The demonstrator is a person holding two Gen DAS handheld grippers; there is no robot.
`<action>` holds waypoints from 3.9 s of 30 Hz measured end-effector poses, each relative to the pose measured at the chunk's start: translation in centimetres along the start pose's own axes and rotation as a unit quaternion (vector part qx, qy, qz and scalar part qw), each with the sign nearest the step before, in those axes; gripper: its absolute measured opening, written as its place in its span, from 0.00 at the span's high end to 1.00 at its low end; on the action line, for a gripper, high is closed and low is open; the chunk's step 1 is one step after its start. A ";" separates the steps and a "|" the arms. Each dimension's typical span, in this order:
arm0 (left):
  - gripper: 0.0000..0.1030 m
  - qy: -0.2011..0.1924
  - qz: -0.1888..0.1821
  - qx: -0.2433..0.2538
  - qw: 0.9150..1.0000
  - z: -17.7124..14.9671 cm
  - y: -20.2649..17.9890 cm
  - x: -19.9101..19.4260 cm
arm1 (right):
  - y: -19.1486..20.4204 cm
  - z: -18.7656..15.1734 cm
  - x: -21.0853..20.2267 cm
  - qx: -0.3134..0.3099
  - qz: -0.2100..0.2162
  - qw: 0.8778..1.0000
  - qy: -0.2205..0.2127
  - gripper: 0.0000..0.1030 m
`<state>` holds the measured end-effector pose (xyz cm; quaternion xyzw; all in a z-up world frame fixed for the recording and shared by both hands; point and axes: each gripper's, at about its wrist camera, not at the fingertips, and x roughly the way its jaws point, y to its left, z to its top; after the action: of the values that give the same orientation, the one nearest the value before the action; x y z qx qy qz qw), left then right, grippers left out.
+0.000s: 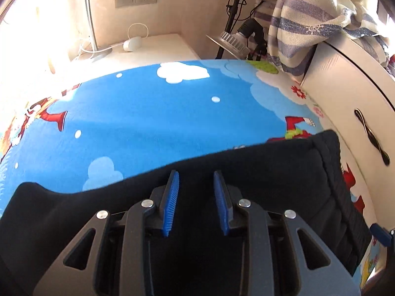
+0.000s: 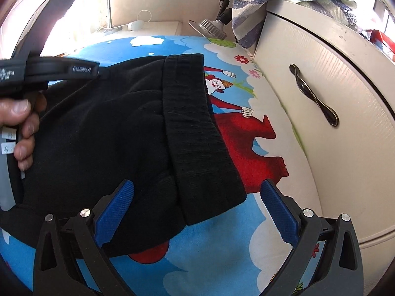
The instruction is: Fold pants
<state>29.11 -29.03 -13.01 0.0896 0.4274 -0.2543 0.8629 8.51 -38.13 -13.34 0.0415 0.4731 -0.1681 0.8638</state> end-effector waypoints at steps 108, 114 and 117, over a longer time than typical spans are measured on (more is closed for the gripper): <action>0.50 -0.009 0.217 -0.223 0.950 -32.4 40.4 -28.1 | 4.0 0.3 -2.1 -0.060 -0.184 0.980 -0.041 0.05; 0.50 -0.007 0.227 -0.226 0.947 -32.4 40.0 -28.2 | 4.6 0.1 -1.6 -0.085 -0.187 0.978 -0.043 0.05; 0.49 -0.006 0.227 -0.225 0.947 -32.4 40.0 -28.1 | 5.0 0.1 -1.6 -0.097 -0.197 0.975 -0.040 0.05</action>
<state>13.07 27.41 -13.53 -0.0138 0.4366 0.0512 0.8981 9.42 -33.08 -12.42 -0.1436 0.4510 -0.2896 0.8319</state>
